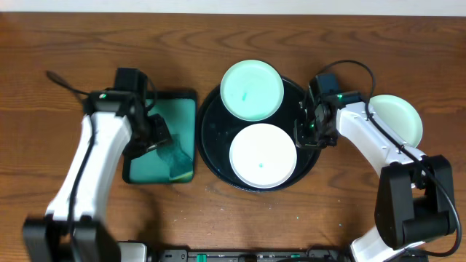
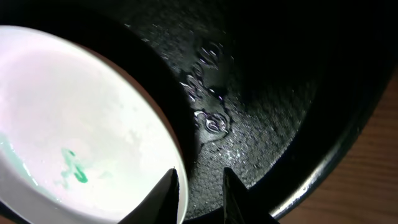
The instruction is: Clean dirty plates on tray and stack at the side
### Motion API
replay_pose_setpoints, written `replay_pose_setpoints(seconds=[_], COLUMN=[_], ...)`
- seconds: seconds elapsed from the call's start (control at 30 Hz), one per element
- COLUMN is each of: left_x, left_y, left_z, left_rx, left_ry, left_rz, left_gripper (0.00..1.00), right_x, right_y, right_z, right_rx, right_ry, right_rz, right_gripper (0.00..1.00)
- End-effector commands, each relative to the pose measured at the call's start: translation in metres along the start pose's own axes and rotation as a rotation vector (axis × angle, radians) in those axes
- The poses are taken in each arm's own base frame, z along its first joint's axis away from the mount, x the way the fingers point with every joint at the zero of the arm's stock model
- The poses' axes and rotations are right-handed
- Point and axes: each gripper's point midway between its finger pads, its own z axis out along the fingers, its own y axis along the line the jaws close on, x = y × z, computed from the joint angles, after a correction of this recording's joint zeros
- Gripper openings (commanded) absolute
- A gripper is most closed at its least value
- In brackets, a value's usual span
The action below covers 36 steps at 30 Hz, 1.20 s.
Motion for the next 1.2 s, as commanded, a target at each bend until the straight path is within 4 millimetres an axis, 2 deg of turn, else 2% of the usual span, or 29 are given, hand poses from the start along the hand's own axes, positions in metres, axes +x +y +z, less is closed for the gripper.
replay_pose_setpoints(seconds=[0.0,0.1,0.17,0.3,0.47,0.53,0.57,0.6,0.67,0.7,0.77,0.9,0.97,1.0,1.1,1.17], left_x=[0.013,0.013,0.010,0.007,-0.001,-0.001,-0.001,-0.002,-0.006,-0.010,-0.016,-0.016,-0.010,-0.007,0.007,0.018], left_y=[0.002,0.004,0.001,-0.010,0.008,0.009,0.009,0.009,0.006,0.003,-0.001,-0.005,-0.004,-0.002,0.002,0.005], left_z=[0.040,0.066,0.086,0.109,0.128,0.131,0.131,0.127,0.115,0.105,0.088,0.054,0.047,0.047,0.064,0.084], left_rx=[-0.026,-0.064,-0.061,-0.015,-0.118,-0.125,-0.123,-0.119,-0.110,-0.101,-0.083,-0.049,-0.049,-0.054,-0.074,-0.085], left_ry=[0.161,0.229,0.259,0.297,0.271,0.276,0.274,0.270,0.257,0.242,0.209,0.142,0.148,0.160,0.197,0.209], left_rz=[-0.045,-0.083,-0.104,-0.117,-0.104,-0.099,-0.093,-0.081,-0.061,-0.052,-0.037,-0.031,-0.031,-0.031,-0.034,-0.068], left_gripper=[0.55,0.49,0.41,0.37,0.32,0.13,0.09,0.10,0.17,0.26,0.36,0.47,0.51,0.52,0.53,0.53], right_x=[-0.003,-0.002,-0.001,-0.001,-0.001,-0.001,-0.001,0.000,0.000,-0.001,-0.001,-0.001,-0.001,-0.001,-0.002,-0.002], right_y=[0.004,0.004,0.003,0.003,0.003,0.003,0.003,0.003,0.003,0.003,0.003,0.003,0.003,0.003,0.003,0.003], right_z=[-0.005,-0.005,-0.005,-0.005,-0.005,-0.005,-0.005,-0.005,-0.005,-0.005,-0.005,-0.005,-0.005,-0.005,-0.005,-0.005], right_rx=[-0.020,-0.019,-0.018,-0.018,-0.018,-0.018,-0.018,-0.017,-0.017,-0.018,-0.018,-0.018,-0.018,-0.018,-0.019,-0.018], right_ry=[-0.004,-0.001,0.003,0.006,0.005,0.006,0.006,0.006,0.006,0.006,0.006,0.005,0.004,0.002,0.002,0.002], right_rz=[-0.049,-0.051,-0.050,-0.050,-0.050,-0.049,-0.050,-0.049,-0.049,-0.050,-0.050,-0.049,-0.050,-0.050,-0.050,-0.050], right_gripper=[0.21,0.21,0.21,0.21,0.21,0.21,0.21,0.21,0.22,0.22,0.22,0.22,0.22,0.22,0.22,0.22])
